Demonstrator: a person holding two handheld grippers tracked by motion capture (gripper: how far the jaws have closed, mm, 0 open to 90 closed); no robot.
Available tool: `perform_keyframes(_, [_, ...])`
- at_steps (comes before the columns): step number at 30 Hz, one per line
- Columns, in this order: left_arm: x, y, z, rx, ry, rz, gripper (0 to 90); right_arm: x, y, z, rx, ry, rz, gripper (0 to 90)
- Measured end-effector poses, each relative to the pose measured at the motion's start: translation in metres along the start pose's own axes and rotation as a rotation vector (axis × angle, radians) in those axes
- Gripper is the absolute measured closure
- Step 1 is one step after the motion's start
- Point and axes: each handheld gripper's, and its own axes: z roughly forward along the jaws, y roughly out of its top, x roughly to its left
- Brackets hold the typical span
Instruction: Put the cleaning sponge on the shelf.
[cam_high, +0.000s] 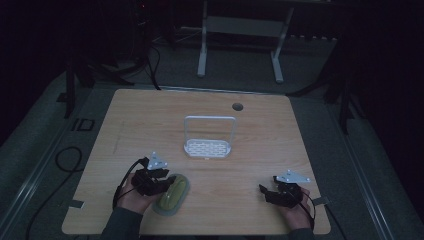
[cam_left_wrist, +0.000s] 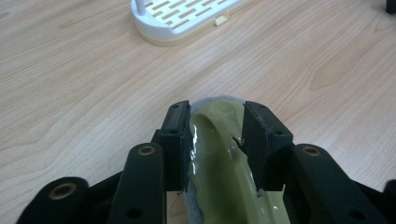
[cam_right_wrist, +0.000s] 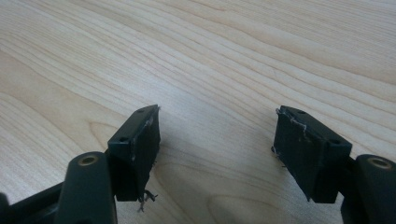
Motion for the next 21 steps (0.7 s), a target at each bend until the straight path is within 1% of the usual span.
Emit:
perform_keyframes(6, [-0.009, 0.005, -0.003, 0.017, 0.001, 0.023, 57.3, 0.000, 0.000, 0.000, 0.000, 0.000, 0.000, 30.8])
perform_keyframes(10, [-0.013, 0.008, 0.000, 0.055, 0.006, 0.034, 52.0, 0.000, 0.000, 0.000, 0.000, 0.000, 0.000, 30.8])
perform_keyframes(14, [-0.016, 0.009, 0.002, 0.068, 0.004, 0.036, 50.5, 0.000, 0.000, 0.000, 0.000, 0.000, 0.001, 30.8])
perform_keyframes(19, [-0.020, 0.011, 0.004, 0.108, 0.008, 0.044, 48.7, 0.000, 0.000, 0.000, 0.000, 0.000, 0.000, 30.8])
perform_keyframes(21, [-0.022, 0.012, 0.005, 0.117, 0.013, 0.041, 47.9, 0.000, 0.000, 0.000, 0.000, 0.000, 0.001, 30.8])
